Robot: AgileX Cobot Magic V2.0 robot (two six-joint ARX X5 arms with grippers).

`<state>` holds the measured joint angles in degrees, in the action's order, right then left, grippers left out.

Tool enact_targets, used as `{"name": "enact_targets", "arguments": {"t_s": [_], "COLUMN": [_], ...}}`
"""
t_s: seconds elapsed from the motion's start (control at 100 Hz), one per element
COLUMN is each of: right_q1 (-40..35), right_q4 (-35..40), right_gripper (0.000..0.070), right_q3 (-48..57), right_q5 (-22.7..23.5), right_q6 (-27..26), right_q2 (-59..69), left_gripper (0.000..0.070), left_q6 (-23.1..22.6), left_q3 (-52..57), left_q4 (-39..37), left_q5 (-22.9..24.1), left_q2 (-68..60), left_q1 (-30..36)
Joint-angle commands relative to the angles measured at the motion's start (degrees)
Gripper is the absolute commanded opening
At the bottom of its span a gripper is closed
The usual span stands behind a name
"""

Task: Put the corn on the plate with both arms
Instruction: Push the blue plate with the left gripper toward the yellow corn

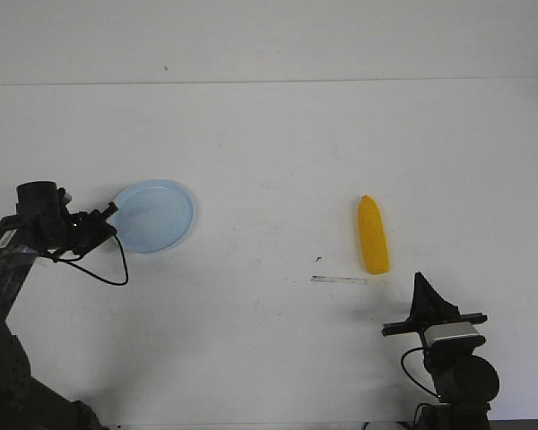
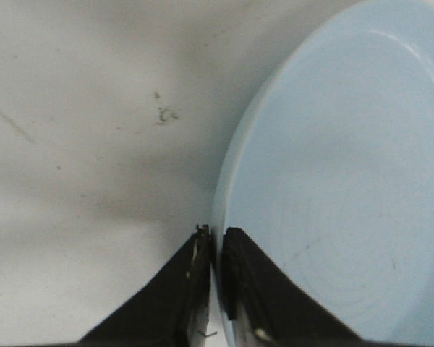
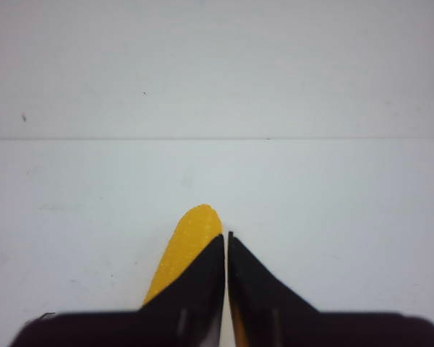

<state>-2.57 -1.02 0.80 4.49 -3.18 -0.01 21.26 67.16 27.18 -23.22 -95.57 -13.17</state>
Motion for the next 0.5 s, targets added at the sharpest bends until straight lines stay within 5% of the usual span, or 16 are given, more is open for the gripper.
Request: {"name": "enact_targets", "arguments": {"t_s": [0.0,0.21,0.49], "right_q1": [0.0,0.0,0.0], "right_q4": [-0.7,-0.7,-0.7], "right_gripper": [0.0007,0.0007,0.0007], "right_q3": [-0.1,-0.1,-0.1], "right_q5": [0.0,0.0,0.0], "right_q6": [0.3,0.3,0.3], "right_q2": [0.1,0.1,0.1], "left_gripper": [0.0001,0.0000,0.0001], "left_q6": [0.9,0.9,0.9], "left_q3": [0.8,0.8,0.8], "left_q4": [-0.3,0.0,0.9], "left_q5": [-0.9,-1.3,-1.2], "left_q2": [2.1,6.9,6.4], "left_q1": [0.3,5.0,19.8]}}
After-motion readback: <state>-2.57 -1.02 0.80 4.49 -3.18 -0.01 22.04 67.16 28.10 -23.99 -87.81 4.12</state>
